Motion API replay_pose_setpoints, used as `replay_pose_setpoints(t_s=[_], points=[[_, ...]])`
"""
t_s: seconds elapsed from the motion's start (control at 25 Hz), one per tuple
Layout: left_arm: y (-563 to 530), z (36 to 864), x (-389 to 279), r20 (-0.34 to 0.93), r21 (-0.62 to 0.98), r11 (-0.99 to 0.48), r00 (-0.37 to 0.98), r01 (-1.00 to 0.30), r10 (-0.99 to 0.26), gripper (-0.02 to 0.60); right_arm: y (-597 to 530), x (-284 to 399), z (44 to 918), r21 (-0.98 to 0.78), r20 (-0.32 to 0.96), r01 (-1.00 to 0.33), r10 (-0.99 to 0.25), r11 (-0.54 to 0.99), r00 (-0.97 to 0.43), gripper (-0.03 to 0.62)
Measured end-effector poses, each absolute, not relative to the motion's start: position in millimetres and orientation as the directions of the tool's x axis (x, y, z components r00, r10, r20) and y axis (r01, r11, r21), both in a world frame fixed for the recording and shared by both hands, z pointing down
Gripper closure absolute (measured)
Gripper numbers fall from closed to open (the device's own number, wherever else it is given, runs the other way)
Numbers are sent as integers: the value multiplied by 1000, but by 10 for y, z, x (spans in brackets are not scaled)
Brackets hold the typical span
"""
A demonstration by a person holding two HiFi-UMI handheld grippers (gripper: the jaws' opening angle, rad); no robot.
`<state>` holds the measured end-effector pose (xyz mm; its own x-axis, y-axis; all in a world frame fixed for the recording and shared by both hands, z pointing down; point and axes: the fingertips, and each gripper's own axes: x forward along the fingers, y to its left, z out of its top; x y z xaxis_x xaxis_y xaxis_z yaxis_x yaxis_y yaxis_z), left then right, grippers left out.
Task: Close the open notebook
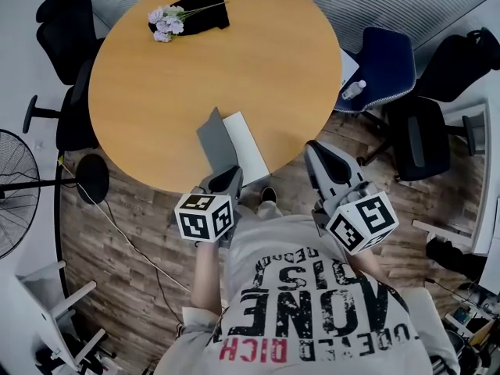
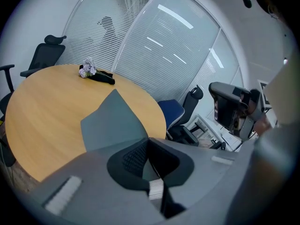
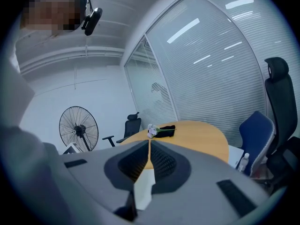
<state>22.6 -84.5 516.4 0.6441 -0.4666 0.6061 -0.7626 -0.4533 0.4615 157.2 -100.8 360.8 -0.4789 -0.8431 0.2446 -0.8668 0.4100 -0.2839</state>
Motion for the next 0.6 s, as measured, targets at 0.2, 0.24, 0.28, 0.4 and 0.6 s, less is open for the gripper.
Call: replay_pose_setpoints(t_s=[0.2,0.24,0.28,0.4,0.6], points=[[-861,5263,312,607,477,-461,659,-749,-443,563,-1002,1613,3641,-282,253,-874,-849,395,-465,574],[-864,5287,332,607,480,-461,662,-746,-439,563,-1001,1628,3645,-282,255,-877,-850,390,-460,574],[-866,5309,350,608,483,-460,663,-745,-436,563,-1000,1642,3649,-282,256,-879,-852,386,-456,574],[-877,5358,402,617,481,-457,659,-748,-430,563,-1001,1684,3653,-282,261,-884,-856,374,-445,574],[-897,5457,482,634,474,-454,650,-754,-418,563,-1015,1763,3656,-282,263,-890,-863,358,-431,574]])
